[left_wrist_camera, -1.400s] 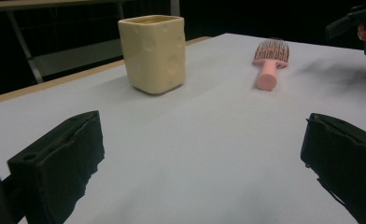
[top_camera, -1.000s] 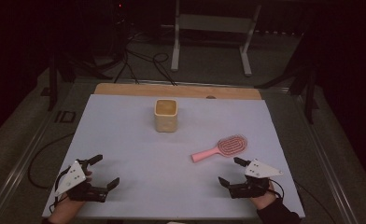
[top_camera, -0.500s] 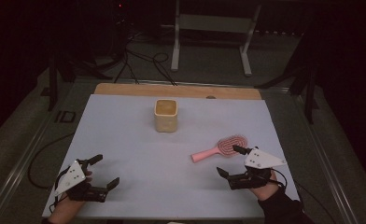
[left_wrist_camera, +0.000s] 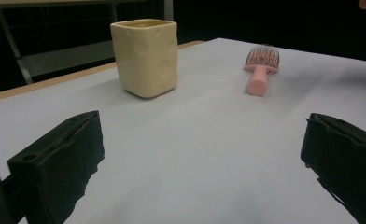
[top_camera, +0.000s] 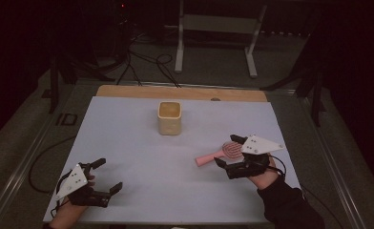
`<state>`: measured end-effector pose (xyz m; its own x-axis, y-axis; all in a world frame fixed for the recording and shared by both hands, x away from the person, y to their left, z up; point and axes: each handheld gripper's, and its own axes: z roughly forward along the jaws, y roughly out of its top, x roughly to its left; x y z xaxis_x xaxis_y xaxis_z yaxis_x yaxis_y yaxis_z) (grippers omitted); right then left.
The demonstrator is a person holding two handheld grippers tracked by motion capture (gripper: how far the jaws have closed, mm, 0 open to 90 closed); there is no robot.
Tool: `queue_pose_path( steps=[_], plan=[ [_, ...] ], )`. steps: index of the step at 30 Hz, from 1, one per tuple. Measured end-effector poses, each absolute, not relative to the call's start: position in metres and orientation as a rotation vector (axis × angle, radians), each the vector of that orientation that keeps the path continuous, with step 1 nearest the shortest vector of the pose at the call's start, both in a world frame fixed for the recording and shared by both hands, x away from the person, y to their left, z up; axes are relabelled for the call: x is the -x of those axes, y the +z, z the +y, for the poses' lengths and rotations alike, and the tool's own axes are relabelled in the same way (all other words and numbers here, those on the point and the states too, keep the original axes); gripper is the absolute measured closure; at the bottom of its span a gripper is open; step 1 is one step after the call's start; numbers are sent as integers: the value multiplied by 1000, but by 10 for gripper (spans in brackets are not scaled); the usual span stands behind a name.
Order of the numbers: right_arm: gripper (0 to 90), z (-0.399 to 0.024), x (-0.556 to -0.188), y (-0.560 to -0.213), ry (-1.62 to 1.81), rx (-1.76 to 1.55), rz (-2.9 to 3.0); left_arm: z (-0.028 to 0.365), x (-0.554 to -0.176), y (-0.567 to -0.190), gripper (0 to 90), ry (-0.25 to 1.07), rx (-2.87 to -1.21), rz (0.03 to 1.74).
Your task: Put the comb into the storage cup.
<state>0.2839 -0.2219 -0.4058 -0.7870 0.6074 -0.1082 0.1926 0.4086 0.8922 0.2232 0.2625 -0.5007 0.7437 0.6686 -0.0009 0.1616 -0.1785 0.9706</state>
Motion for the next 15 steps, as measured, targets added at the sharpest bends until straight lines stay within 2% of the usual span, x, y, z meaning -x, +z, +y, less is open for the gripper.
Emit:
queue_pose_path(
  steps=[15],
  plan=[
    [92,-193,-323,-427,1335,-712,2363,262,-223,-499,0,505,-1708,657]
  ],
)
